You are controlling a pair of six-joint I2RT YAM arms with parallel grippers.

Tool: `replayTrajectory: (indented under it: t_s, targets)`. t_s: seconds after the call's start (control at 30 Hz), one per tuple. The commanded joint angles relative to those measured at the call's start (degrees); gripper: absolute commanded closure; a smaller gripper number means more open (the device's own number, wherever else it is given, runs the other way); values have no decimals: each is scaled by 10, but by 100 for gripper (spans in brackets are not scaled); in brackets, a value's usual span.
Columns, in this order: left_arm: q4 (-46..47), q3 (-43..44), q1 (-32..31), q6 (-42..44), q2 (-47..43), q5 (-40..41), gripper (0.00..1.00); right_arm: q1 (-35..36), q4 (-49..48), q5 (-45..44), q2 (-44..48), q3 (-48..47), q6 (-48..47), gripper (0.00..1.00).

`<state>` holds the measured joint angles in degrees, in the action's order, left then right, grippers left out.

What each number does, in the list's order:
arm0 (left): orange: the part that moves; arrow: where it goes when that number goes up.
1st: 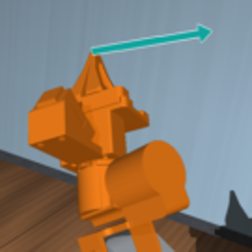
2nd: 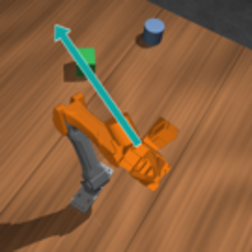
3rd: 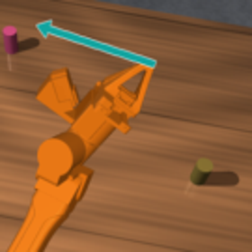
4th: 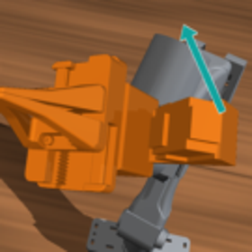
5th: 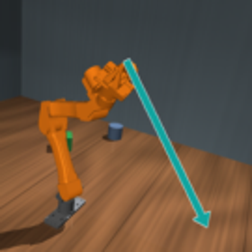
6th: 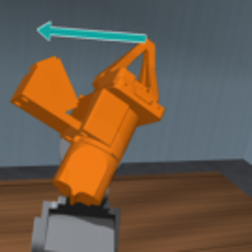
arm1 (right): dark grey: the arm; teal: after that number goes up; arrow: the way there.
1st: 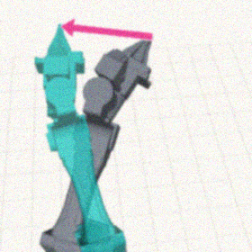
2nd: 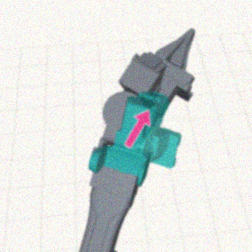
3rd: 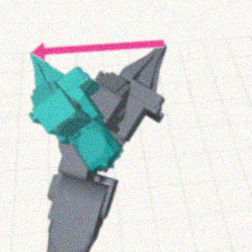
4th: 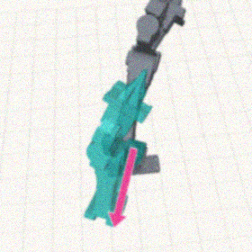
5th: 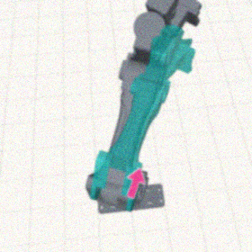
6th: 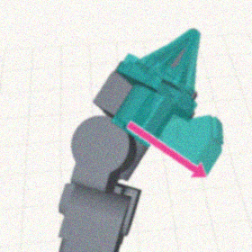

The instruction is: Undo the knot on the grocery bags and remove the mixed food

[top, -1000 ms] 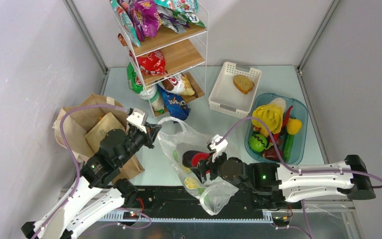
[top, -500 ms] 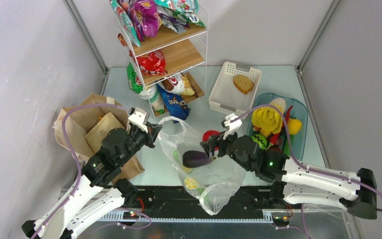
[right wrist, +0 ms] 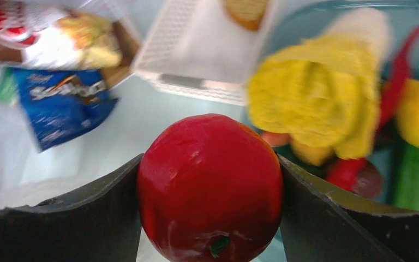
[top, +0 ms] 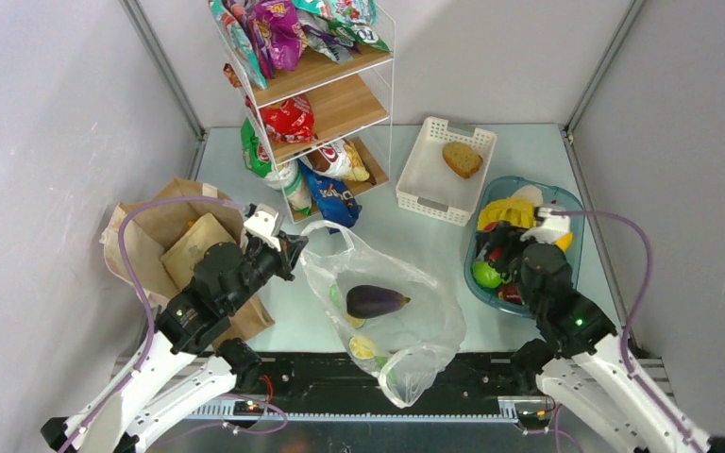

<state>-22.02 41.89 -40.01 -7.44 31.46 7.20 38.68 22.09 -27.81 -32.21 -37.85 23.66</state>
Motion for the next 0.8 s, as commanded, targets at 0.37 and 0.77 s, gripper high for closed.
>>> replayTrajectory:
  t_s: [0.37, 0.77]
  targets:
    - [9, 9, -2, 5, -4, -8, 100, -445, 41, 233, 48, 110, 28, 48]
    - [9, 9, -1, 5, -5, -9, 100, -496, 25, 213, 35, 132, 43, 8]
